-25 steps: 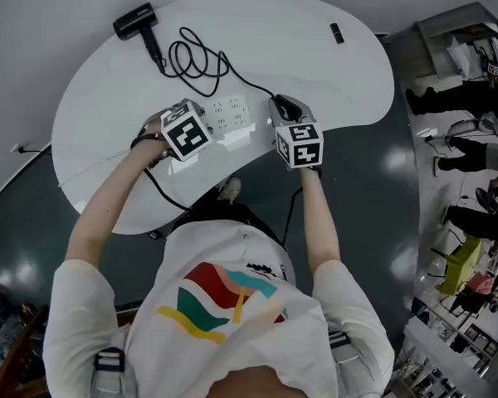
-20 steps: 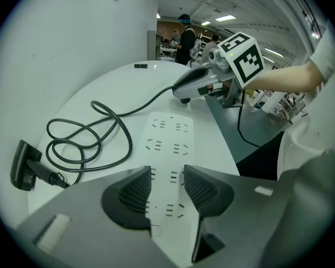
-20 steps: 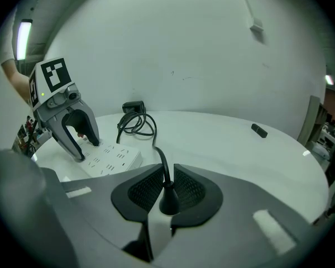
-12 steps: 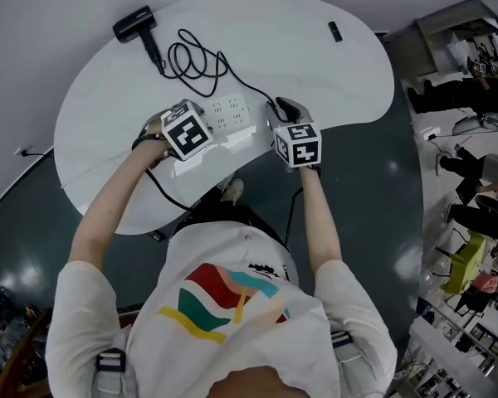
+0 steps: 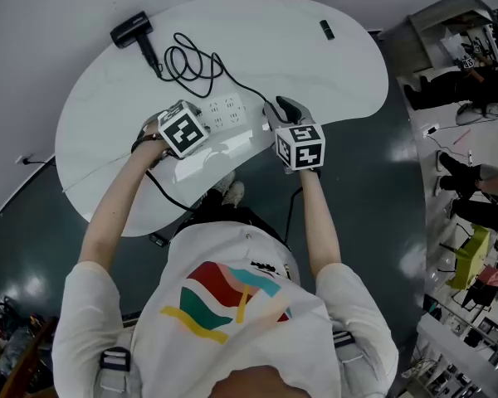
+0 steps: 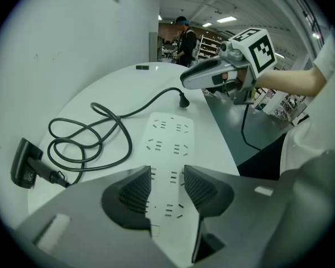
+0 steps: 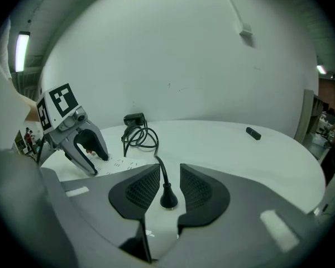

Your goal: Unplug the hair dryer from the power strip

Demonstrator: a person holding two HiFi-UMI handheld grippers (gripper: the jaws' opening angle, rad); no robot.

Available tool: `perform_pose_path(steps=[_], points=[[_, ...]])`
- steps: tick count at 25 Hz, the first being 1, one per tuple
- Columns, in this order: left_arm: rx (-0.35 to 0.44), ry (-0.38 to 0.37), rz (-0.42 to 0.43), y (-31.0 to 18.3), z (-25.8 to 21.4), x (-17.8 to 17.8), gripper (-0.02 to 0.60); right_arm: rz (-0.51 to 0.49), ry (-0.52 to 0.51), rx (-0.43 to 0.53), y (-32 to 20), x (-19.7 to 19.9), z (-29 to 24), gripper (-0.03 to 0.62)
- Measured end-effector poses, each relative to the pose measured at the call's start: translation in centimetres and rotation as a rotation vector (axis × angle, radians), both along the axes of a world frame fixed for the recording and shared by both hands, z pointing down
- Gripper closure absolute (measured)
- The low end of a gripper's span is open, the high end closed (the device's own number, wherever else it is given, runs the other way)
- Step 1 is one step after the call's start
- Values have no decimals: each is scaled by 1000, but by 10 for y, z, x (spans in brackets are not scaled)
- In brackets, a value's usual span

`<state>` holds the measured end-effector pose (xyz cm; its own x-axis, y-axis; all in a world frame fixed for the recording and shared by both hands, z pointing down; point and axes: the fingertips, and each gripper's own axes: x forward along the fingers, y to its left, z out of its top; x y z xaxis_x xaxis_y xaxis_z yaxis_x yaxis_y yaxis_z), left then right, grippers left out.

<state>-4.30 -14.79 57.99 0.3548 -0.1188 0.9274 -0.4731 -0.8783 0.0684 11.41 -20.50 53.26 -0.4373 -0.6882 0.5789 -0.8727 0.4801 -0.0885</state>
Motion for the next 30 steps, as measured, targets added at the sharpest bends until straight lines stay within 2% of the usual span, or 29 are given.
perform_pose_path(steps=[2, 4, 6, 9, 12, 18, 25, 30], points=[[42, 11, -18, -9, -4, -3, 408, 18, -7, 17, 0, 0, -10, 490], [95, 9, -49, -21, -12, -9, 459, 32, -13, 38, 0, 1, -21, 497], [119, 40, -89, -25, -22, -11, 466, 43, -21, 66, -1, 2, -36, 497], [157, 162, -188, -29, -55, -2, 502, 73, -33, 123, -2, 6, -64, 508], [274, 268, -299, -41, -99, 5, 581, 116, -58, 192, -5, 11, -99, 520], [491, 489, -463, -51, -183, 20, 581, 199, -101, 340, 0, 16, -170, 577], [698, 739, -598, -37, -256, 23, 581, 231, -116, 510, 30, 7, -228, 580], [820, 844, -659, -22, -283, 15, 581, 228, -81, 609, 55, -2, -252, 580]])
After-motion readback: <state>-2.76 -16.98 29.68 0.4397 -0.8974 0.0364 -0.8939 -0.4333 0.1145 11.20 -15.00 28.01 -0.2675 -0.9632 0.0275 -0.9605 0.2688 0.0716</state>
